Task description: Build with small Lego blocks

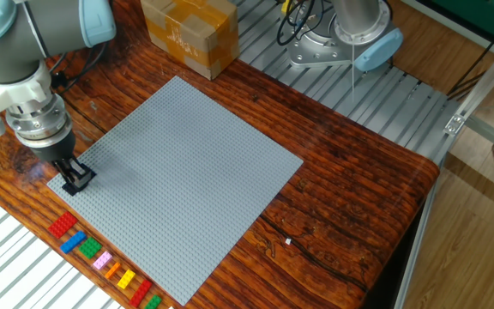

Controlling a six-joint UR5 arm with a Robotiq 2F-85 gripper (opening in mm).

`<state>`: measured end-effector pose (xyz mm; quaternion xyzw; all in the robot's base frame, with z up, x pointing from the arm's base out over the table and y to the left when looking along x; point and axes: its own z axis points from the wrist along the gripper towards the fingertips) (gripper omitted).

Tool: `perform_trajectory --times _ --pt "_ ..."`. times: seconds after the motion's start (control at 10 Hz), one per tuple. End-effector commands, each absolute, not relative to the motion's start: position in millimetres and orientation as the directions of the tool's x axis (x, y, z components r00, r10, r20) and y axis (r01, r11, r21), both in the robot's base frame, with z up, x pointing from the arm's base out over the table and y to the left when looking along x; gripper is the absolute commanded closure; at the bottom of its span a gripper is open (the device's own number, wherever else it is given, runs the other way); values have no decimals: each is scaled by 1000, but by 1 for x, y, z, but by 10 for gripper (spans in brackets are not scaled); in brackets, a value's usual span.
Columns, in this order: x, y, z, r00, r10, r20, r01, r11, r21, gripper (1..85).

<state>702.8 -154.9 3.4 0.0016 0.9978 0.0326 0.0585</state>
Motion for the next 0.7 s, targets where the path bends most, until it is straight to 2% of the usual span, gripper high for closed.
perform_trajectory --times 0.0,0.6 --pt "704 -153 6 -993 -1 -119 -11 996 86 500" --pt "704 -152 6 -992 -14 -122 -25 996 90 427"
